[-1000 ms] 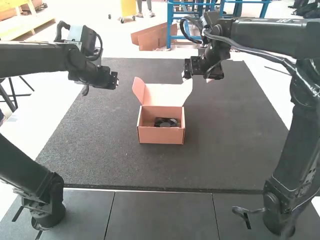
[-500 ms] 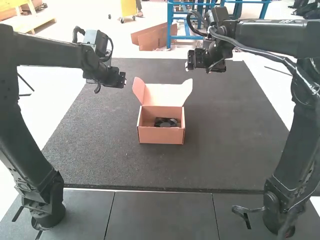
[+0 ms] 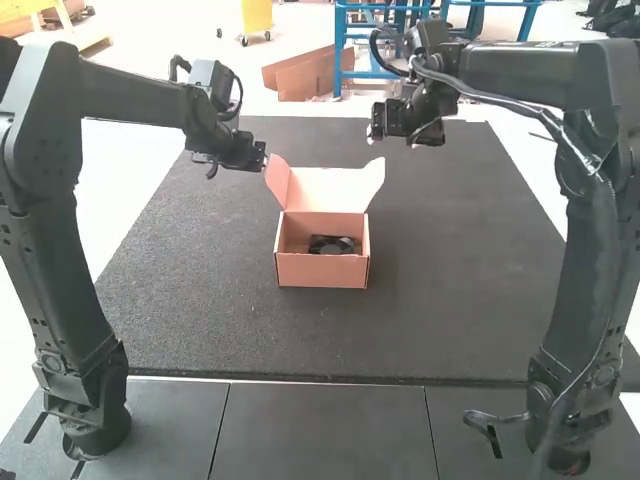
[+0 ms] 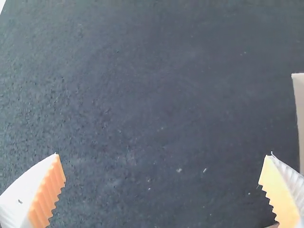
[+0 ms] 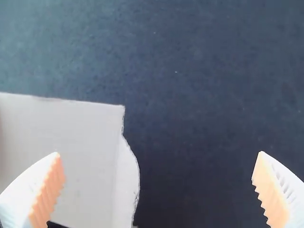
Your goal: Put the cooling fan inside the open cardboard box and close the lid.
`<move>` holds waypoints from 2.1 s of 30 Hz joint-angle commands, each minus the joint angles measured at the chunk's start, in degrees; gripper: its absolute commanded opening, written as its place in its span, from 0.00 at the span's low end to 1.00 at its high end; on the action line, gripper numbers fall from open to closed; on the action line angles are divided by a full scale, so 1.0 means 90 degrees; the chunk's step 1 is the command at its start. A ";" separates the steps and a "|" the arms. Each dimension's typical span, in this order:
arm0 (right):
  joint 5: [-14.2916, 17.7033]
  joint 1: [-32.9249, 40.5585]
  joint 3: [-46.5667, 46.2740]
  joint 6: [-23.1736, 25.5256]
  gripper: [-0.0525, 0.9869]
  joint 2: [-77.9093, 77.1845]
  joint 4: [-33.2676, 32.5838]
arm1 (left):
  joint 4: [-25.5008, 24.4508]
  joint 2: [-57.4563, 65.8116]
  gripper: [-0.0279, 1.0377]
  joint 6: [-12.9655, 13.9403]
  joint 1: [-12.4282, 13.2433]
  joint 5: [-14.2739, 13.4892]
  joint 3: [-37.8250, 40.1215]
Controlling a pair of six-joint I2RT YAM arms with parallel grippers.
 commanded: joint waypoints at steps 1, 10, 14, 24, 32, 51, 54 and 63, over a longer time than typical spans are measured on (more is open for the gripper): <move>-0.0289 -0.0210 0.0289 0.0089 0.92 0.0069 -0.0087 | -0.0079 -0.0033 0.94 -0.0059 -0.0174 0.0354 0.0405; -0.0562 -0.0268 0.0328 0.0099 0.87 0.0215 -0.0390 | -0.0372 -0.0042 0.94 -0.0147 -0.0477 0.0491 0.0551; -0.0718 -0.0229 0.0357 0.0089 0.87 0.0313 -0.0478 | -0.0362 -0.0033 0.94 -0.0167 -0.0545 0.0501 0.0532; -0.1080 -0.0200 0.0435 0.0108 0.61 0.0508 -0.0507 | -0.0391 -0.0042 0.94 -0.0176 -0.0545 0.0501 0.0542; -0.1246 -0.0161 0.0503 0.0099 0.56 0.0635 -0.0507 | -0.0440 -0.0042 0.94 -0.0167 -0.0535 0.0491 0.0542; -0.1363 -0.0083 0.0708 0.0099 0.37 0.0870 -0.0497 | -0.0450 -0.0042 0.94 -0.0167 -0.0525 0.0491 0.0561; -0.1363 -0.0073 0.0728 0.0079 0.36 0.0870 -0.0497 | -0.0450 -0.0042 0.94 -0.0167 -0.0535 0.0501 0.0551; -0.1343 -0.0083 0.0816 0.0060 0.31 0.0870 -0.0517 | -0.0450 -0.0042 0.94 -0.0167 -0.0545 0.0491 0.0542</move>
